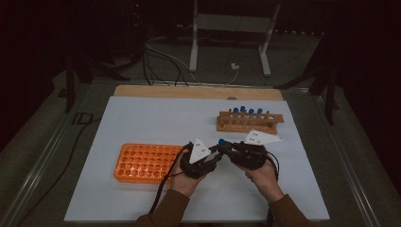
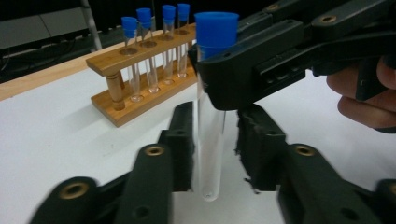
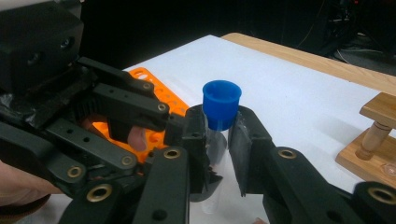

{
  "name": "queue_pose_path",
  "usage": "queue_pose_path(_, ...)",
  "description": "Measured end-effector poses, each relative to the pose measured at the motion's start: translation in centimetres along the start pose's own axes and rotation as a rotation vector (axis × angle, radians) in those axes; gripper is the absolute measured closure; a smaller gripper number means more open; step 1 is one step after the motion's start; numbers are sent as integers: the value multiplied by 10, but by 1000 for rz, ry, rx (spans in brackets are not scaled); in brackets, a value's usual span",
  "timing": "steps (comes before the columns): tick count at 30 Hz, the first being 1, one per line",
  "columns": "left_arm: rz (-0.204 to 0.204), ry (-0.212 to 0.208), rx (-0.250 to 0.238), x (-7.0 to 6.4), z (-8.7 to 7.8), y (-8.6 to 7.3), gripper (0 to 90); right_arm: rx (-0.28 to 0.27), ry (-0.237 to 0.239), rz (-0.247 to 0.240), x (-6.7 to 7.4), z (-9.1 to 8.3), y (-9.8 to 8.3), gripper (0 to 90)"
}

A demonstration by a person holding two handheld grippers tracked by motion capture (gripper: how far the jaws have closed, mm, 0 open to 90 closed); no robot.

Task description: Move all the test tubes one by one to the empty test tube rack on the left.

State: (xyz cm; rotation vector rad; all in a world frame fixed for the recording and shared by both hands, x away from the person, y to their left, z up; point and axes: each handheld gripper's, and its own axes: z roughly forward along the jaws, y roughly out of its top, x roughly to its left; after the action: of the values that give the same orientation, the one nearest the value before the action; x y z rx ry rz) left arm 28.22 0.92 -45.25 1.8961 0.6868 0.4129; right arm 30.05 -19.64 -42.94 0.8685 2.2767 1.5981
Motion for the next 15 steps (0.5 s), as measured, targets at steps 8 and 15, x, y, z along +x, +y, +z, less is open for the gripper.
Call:
queue_pose_path(8, 10, -4, 7, 2, -1, 1, 772, -2, 10, 6, 0, -1, 0, 742)
queue_pose_path(15, -7, 17, 8, 10, -5, 0, 772, -16, 20, 39, -6, -5, 2, 375)
